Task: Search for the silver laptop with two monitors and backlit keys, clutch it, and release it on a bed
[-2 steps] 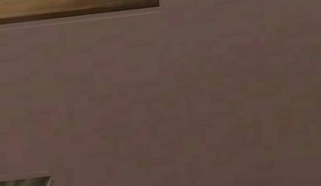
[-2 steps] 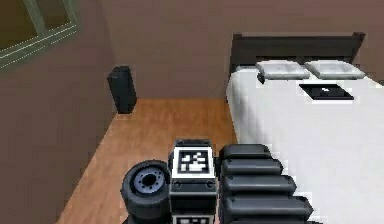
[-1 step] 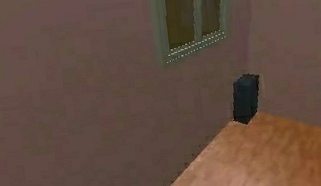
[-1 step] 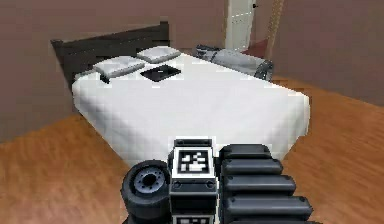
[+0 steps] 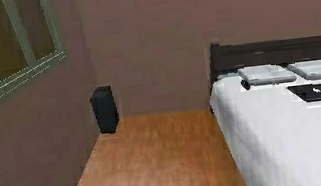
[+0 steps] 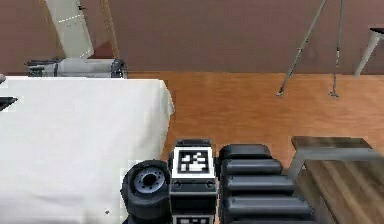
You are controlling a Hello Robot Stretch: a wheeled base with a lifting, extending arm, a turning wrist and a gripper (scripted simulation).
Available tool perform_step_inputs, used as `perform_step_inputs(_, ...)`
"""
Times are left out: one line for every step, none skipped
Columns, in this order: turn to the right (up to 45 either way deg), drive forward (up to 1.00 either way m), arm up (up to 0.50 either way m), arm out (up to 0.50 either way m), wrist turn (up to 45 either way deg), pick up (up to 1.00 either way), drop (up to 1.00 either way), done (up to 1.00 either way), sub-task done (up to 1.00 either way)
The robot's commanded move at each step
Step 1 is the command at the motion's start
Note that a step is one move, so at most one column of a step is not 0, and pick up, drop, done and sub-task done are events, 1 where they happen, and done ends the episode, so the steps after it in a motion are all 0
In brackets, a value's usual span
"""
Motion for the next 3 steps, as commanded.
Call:
perform_step_inputs(0.0, 1.0, 0.0, 0.0, 0.0, 0.0, 0.0, 0.0, 0.0)
perform_step_inputs(6.0, 0.0, 0.0, 0.0, 0.0, 0.0, 0.0, 0.0, 0.0)
perform_step_inputs(0.0, 0.4, 0.0, 0.0, 0.0, 0.0, 0.0, 0.0, 0.0)
